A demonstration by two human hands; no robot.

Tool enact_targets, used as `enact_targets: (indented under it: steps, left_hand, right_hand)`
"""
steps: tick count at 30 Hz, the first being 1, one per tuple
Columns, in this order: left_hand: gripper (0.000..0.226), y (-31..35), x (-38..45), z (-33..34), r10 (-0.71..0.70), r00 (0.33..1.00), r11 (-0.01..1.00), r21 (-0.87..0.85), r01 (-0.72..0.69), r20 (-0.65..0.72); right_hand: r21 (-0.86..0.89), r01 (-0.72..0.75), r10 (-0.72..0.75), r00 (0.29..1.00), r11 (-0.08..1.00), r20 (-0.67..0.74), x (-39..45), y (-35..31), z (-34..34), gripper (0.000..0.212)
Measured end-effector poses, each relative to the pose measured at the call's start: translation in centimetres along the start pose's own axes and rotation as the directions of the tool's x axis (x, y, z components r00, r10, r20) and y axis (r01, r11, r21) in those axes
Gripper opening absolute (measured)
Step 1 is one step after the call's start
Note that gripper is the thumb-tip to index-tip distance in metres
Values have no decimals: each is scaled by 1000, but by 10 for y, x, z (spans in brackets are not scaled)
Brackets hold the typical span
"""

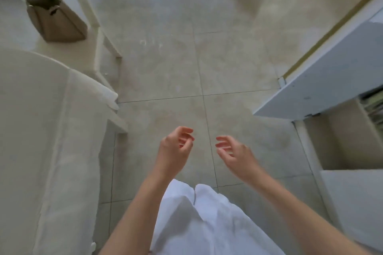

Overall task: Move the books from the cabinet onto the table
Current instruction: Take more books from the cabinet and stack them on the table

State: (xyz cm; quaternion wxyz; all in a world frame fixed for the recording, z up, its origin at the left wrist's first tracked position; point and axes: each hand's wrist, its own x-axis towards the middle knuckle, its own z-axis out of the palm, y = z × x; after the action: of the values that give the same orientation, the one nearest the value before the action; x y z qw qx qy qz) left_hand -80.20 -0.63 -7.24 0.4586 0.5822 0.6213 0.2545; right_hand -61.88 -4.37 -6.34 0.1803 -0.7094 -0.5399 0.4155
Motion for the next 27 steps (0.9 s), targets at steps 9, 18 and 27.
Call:
enact_targets:
  steps: [9,18,27]
  left_hand:
    - [21,58,78,124,97,903,929,287,-233,418]
    - [25,142,178,268,85,679,803,353,-480,729]
    - [13,237,195,430,138,502,799,203,-566,854]
  right_hand:
    - [261,-272,339,905,926,-259,-6,98,-99,28]
    - [460,-440,624,666,771,-409,13,190,-226,23]
    - [593,-438,733,485,675,-476,-9,267,-314,19]
